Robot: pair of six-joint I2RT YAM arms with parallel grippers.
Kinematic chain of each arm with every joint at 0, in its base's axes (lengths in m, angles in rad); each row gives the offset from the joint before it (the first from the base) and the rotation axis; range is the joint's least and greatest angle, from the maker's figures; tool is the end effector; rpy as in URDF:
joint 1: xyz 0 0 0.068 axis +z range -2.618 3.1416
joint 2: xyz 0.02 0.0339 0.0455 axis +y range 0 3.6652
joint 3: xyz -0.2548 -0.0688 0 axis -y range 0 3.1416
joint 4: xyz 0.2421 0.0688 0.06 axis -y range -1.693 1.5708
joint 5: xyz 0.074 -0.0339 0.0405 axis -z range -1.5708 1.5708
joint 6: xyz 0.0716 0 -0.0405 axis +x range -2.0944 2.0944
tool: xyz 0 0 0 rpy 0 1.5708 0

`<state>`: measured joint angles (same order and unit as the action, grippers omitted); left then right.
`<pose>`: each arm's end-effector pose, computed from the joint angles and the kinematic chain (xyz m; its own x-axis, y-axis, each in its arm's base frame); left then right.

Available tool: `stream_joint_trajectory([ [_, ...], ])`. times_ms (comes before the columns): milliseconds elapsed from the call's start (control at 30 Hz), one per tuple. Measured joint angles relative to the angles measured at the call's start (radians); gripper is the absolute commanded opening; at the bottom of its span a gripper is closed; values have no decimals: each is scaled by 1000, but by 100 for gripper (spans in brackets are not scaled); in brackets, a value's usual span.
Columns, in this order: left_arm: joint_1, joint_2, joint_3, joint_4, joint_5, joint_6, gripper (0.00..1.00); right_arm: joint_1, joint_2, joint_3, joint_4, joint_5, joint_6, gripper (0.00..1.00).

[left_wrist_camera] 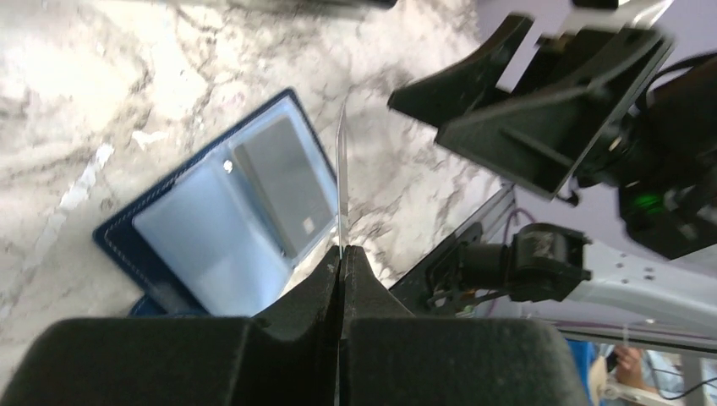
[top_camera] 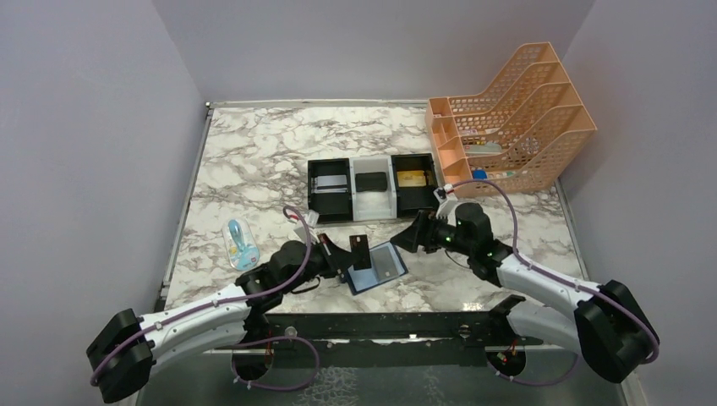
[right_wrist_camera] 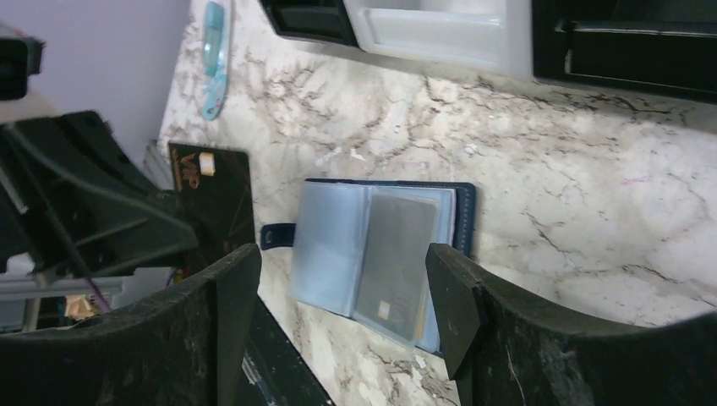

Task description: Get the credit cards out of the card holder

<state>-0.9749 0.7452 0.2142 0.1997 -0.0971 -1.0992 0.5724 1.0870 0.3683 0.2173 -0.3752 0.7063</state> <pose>0.1232 -0.1693 0.1682 -0.7709 -0.4429 -0.4577 0.1882 0.5281 -0.8281 0.1930 0.1556 0.1572 -0.8098 0.1966 -0.5528 -0.3267 0.6316 0.7031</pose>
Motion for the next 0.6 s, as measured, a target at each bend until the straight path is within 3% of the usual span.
stream_joint_trajectory([
  [167, 131, 3, -22, 111, 124, -3, 0, 0, -87, -108, 180, -60, 46, 73],
  [300, 159, 40, -29, 198, 207, -10, 0, 0, -114, -137, 280, -138, 68, 71],
  [600, 159, 84, -29, 326, 334, 5, 0, 0, 48, -32, 401, -367, 111, 57],
])
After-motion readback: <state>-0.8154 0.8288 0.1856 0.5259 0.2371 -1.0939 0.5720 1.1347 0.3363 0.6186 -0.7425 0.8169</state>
